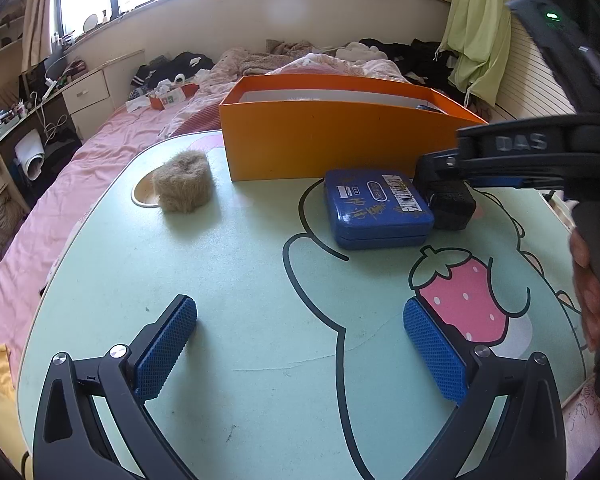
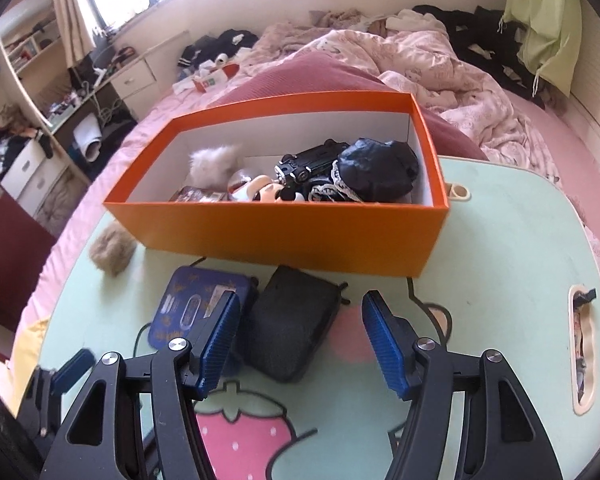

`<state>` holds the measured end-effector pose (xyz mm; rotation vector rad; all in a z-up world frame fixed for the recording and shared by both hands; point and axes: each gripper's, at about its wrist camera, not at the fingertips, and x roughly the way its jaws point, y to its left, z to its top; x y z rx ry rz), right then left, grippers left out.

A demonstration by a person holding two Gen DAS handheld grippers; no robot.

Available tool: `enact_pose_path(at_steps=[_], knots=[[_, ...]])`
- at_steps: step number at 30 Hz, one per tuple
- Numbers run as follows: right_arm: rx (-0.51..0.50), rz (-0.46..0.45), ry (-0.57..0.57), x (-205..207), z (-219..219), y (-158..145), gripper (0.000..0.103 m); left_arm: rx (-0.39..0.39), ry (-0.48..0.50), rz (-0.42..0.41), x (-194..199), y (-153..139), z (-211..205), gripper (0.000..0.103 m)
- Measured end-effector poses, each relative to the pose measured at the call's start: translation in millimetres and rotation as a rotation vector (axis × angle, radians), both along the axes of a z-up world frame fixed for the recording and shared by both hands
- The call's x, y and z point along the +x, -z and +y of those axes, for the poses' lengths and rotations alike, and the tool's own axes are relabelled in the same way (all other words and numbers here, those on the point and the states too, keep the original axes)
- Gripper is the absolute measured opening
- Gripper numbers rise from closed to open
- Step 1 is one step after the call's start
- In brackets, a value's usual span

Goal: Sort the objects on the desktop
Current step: 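Move the right gripper to the black case and grasp it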

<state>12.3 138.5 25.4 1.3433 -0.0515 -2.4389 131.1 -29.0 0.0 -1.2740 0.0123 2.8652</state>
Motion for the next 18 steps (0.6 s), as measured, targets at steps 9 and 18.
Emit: enact_pose_path(at_steps=[9,18], knots=[[0.007,-0.059,0.005,0,-1,12,0.041,0.000,0.000,0.000,0,0,0,0.103],[0.199,0.045,-0.060,19,-14,16,0.038,0.001,0.000,0.000,1,0,-1,0.103]])
